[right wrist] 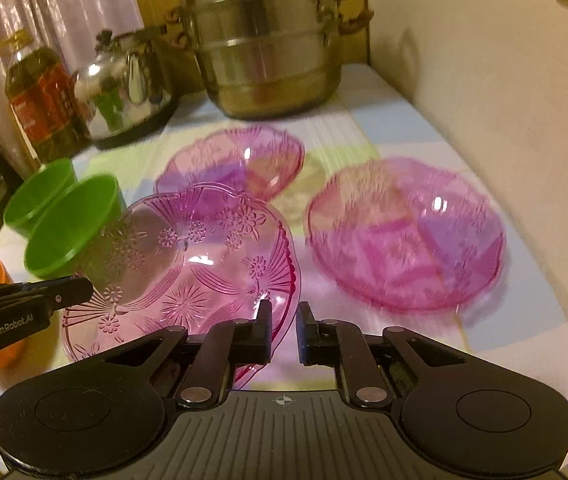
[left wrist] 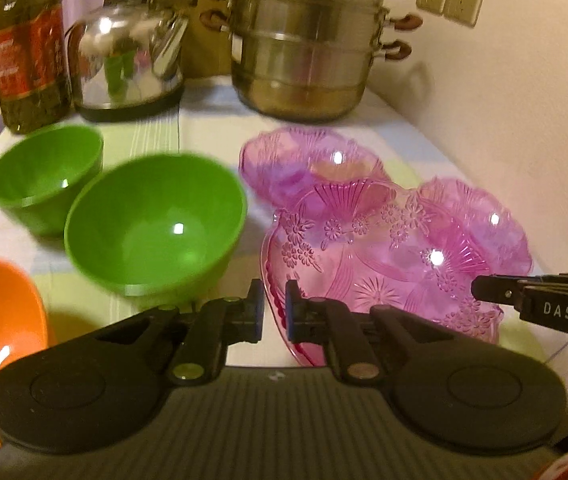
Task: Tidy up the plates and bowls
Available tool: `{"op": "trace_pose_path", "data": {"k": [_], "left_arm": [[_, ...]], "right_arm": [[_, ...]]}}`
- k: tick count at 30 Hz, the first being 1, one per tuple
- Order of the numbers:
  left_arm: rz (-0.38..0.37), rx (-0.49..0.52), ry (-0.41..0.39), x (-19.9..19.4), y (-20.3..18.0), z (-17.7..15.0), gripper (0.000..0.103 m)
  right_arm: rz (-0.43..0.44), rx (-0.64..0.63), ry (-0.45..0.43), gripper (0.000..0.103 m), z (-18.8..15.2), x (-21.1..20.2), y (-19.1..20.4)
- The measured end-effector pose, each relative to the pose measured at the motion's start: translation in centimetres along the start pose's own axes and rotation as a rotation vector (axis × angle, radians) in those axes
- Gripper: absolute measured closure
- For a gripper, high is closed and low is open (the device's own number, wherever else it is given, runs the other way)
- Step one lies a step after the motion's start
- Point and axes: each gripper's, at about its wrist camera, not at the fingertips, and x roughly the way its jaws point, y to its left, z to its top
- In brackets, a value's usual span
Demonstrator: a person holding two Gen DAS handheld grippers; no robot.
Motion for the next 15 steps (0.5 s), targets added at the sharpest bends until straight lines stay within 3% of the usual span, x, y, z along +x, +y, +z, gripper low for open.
{"op": "trace_pose_path", "data": {"k": [10,15], "left_arm": [[0.002,0.064,-0.07,2.5,-0.7,8.3,0.094],[-0.005,0.063,-0.06,5.5,0.3,11.0,0.094]], "right_arm": [[-0.015,0.004,-0.082,0.091,7.1,1.7,0.1],[-0.018,0.019,-0.093,0.091,10.0,3.8,0.0]]}}
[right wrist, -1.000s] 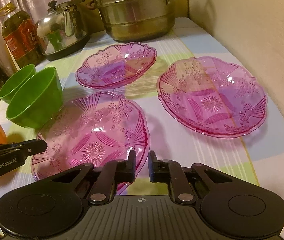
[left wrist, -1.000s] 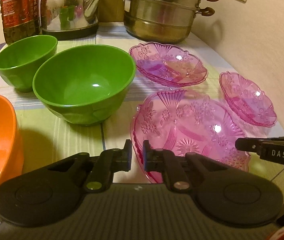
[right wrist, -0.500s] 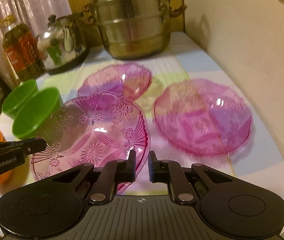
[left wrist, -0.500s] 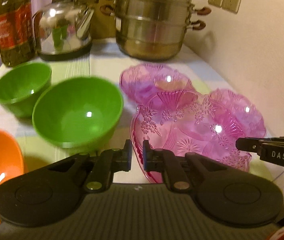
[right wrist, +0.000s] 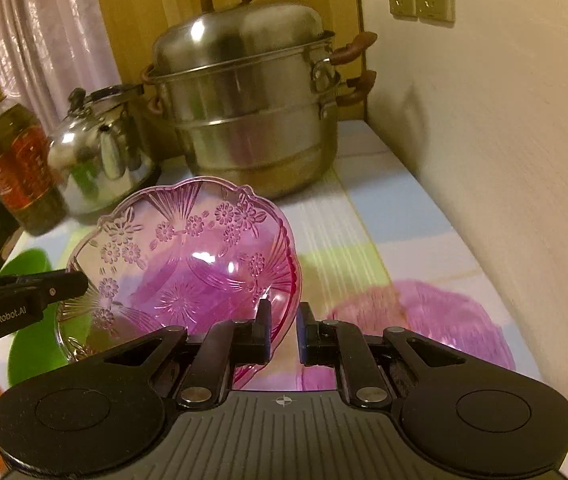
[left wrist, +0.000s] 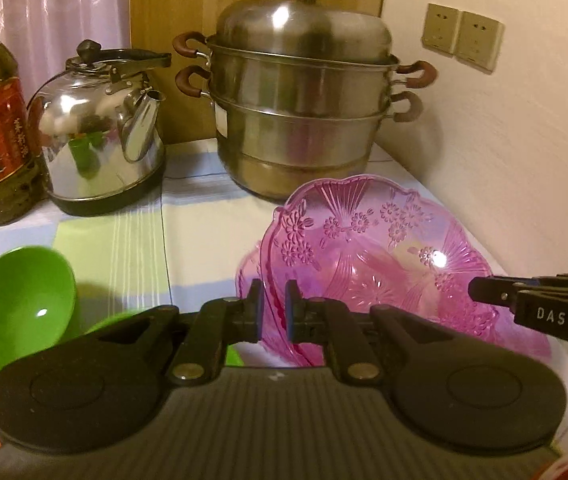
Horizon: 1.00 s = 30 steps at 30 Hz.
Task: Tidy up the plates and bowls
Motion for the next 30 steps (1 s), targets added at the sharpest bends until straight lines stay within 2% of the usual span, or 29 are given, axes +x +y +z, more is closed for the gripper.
{"op": "trace_pose_path", "data": {"k": [7,14,22,30], "left_arm": [[0.011,-0.012,0.027,4.0,1.4,1.5,0.094],[0.035,-0.002,0.092,6.9,1.9,1.0,0.093],[0.049,0.029,0.134,8.8,1.7,0.6,0.093],[0.064,0.028,0.158,9.9,1.7,0.3,0.092]], "right_arm": [[-0.01,-0.03,0.006,0.091,2.1,4.0,0.3],[-0.02,-0.066,0.049,0.091,2.2,7.3,0.5],[-0.038,-0.062,0.099,0.09,1.0,9.3,-0.2],[-0.037,-0.072,0.11,0.09,0.9,10.1,-0.1]]}}
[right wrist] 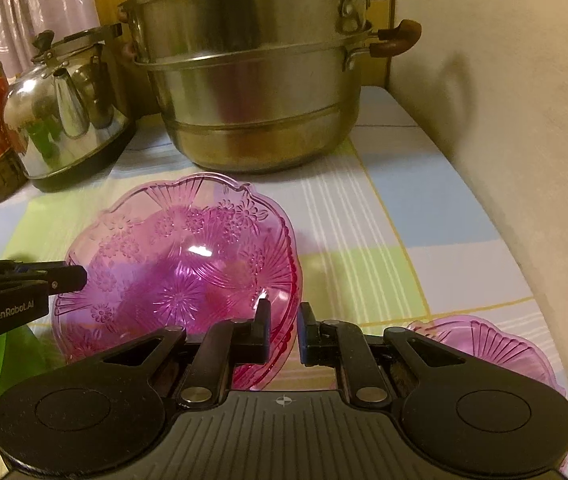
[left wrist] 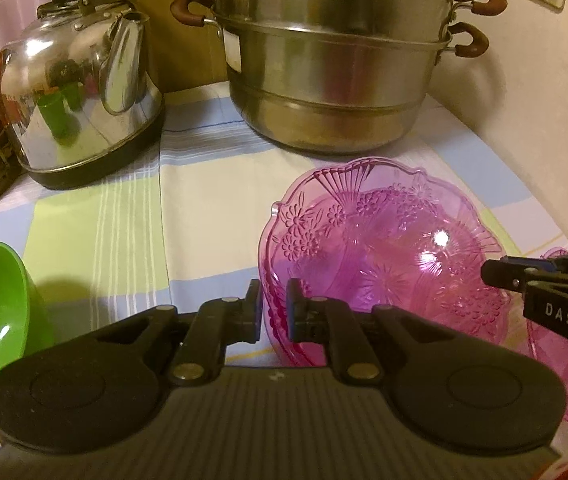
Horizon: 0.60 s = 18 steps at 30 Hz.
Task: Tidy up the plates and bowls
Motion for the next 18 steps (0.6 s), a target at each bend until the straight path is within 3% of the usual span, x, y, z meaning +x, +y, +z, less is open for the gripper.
{"op": "trace_pose_path", "data": {"k": [6,7,9,11,18], "left_arm": [[0.012,0.017,-0.005,0.2,-0.3,-0.1,0.091],[0.028,0.026,-0.014,0.2,-0.4,-0.1,0.084],[0.049,0.029,-0.025,0.0,-0.4,-0.1,0.079],[0.043,0.008,-0.035,-0.3,-0.1,0.0,0.079],[0.014,-0.01,-0.085,-1.8,-0.2,0.6,0.079]], "right_arm": [[-0.025,-0.028,-0.011,0.09,0.0,0.4,0.2],[-0.028,-0.039,-0.012,0.089,-0.1,0.5,0.3],[-0.033,-0.053,-0.031,0.078,-0.2,0.4,0.3],[-0.011,-0.029,-0.047,0.059,-0.2,0.1,0.0],[0.005,0.045,-0.08,0.059,0.5,-1.1,-1.0]]}}
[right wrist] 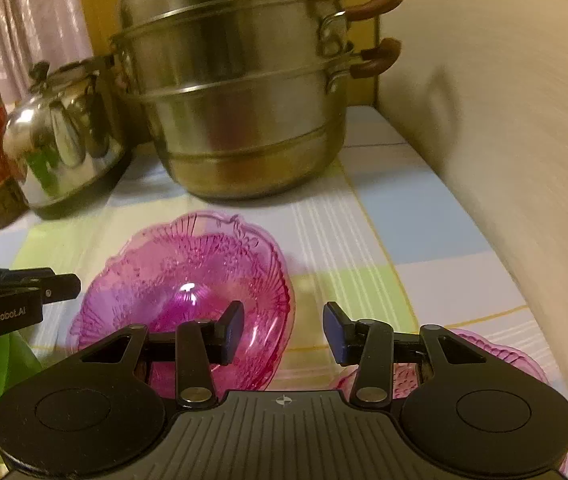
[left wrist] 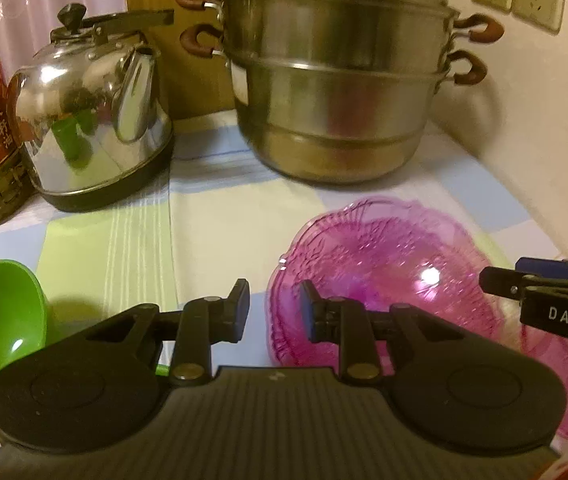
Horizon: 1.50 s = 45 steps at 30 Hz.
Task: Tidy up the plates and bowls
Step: 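Lower the plate onto the other pink plate and open both grippers, then move both grippers to the remaining single pink plate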
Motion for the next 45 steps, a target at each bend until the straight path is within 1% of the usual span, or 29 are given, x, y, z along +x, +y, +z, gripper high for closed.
{"op": "trace_pose_path", "data": {"k": [6,10,15,22,25,28,32,36,41,45], "left_arm": [[-0.054,-0.008,-0.03,-2.1,-1.2,0.3,0.079],[-0.088,0.013,-0.044,-4.0,-3.0,-0.1,0.079],[-0.135,0.029,-0.046,-6.7,-5.6,-1.7,0.079],[-0.192,-0.018,-0.015,-9.3,-8.5,-5.1,0.079],[-0.196,-0.015,-0.006,-10.0,-10.0,-6.5,0.079],[-0.207,-0.038,0.01,-10.5,-10.9,-7.5,0.078],[-0.209,-0.052,0.038,-11.2,-12.1,-8.6,0.078],[-0.197,-0.054,0.051,-11.9,-12.9,-9.4,0.078],[-0.183,-0.068,0.058,-12.9,-13.1,-9.9,0.078],[-0.176,-0.061,0.062,-13.5,-13.2,-10.2,0.078]], "right_arm": [[0.004,0.076,-0.033,0.059,0.2,-2.4,-1.3],[-0.013,0.106,-0.048,0.059,0.0,-4.8,-2.0],[-0.049,0.138,-0.05,0.059,-1.9,-8.1,-3.4],[-0.112,0.206,-0.049,0.059,-5.6,-13.6,-6.3],[-0.136,0.246,-0.041,0.059,-7.4,-15.6,-7.5],[-0.162,0.273,-0.031,0.059,-9.1,-17.3,-8.5],[-0.179,0.294,-0.022,0.059,-10.6,-19.0,-9.5],[-0.171,0.319,-0.014,0.059,-11.5,-20.3,-9.9],[-0.163,0.322,-0.013,0.059,-11.9,-21.4,-9.7],[-0.157,0.32,-0.01,0.059,-12.2,-21.9,-9.4]]}}
